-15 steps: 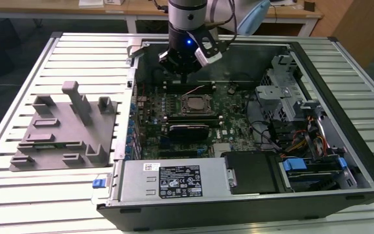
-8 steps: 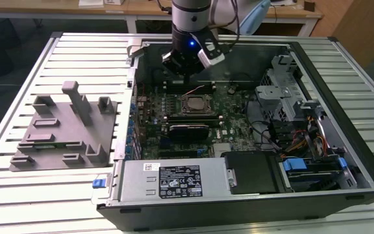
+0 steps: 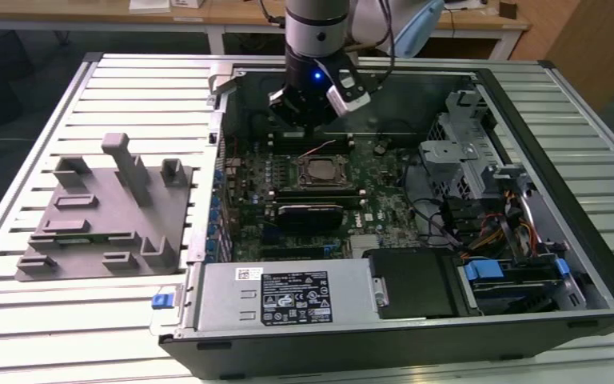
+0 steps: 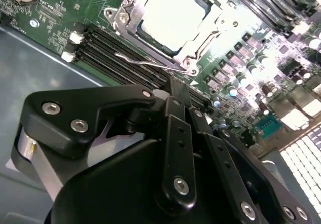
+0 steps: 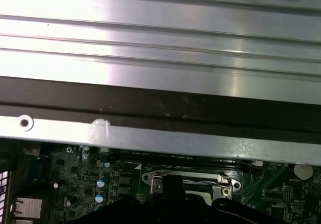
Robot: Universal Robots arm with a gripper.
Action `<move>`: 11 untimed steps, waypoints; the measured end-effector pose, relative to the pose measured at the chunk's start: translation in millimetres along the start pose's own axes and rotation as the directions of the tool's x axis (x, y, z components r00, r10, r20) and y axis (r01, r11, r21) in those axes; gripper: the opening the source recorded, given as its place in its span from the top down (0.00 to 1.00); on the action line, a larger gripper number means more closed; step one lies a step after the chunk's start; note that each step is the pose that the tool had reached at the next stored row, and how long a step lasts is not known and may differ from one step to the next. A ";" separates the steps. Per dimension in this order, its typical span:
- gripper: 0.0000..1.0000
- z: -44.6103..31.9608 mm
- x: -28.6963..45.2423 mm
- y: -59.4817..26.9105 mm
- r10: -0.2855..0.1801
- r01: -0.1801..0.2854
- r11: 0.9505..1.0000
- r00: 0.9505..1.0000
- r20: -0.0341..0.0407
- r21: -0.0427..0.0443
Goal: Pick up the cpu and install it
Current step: 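Install the first cpu locking lever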
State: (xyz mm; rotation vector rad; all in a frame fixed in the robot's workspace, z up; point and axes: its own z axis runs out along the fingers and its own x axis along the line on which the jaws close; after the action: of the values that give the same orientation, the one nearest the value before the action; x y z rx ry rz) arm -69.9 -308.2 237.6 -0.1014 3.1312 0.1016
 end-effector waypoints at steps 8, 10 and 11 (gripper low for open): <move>0.89 6.2 -8.7 3.3 0.008 -0.008 1.000 1.000 0.001 0.000; 0.89 7.1 -10.5 3.1 0.009 -0.009 1.000 1.000 0.001 0.000; 0.89 7.7 -11.4 3.0 0.010 -0.010 1.000 1.000 0.001 0.000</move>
State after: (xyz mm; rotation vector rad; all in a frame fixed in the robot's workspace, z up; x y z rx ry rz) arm -58.6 -303.9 230.2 -0.0862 3.1312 0.1015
